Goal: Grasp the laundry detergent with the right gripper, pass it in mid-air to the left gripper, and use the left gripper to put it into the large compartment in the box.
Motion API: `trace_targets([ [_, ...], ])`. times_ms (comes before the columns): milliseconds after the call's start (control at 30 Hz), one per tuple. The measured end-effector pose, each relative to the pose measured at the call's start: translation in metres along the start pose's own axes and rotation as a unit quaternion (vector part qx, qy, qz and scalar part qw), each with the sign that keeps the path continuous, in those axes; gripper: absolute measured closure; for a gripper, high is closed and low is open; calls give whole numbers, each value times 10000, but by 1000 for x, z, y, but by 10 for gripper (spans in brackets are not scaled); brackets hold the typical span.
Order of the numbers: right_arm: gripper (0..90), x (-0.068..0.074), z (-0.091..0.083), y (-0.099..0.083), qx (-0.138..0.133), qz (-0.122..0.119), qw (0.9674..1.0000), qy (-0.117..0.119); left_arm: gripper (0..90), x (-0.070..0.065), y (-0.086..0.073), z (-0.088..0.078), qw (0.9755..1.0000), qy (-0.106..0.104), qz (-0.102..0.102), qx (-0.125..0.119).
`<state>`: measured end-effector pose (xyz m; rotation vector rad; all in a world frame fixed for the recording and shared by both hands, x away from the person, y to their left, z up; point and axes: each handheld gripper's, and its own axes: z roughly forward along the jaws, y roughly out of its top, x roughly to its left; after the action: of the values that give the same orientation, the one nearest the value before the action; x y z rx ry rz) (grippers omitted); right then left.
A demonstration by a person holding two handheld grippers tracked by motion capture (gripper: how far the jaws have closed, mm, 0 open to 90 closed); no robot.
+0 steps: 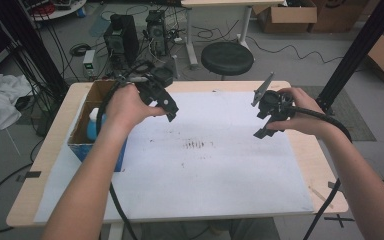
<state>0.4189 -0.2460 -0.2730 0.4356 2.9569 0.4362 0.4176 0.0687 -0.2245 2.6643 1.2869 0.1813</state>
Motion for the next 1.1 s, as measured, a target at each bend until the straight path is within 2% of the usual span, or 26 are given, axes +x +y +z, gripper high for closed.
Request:
trace_targets([
  [200, 247, -1, -3, 2, -2, -19, 10000, 12, 119, -16, 12, 32, 9994, -163, 292, 65],
  [267, 247, -1, -4, 2, -4, -36, 10000, 9, 119, -18, 14, 37, 9992, -199, 345, 77],
  [533, 247, -2, -7, 3, 14, -28, 10000, -7, 118, -25, 16, 41, 9987, -238, 444, 90],
  [1100, 247, -5, -3, 5, 59, -22, 10000, 33, 119, -23, 16, 41, 9985, -282, 445, 130],
])
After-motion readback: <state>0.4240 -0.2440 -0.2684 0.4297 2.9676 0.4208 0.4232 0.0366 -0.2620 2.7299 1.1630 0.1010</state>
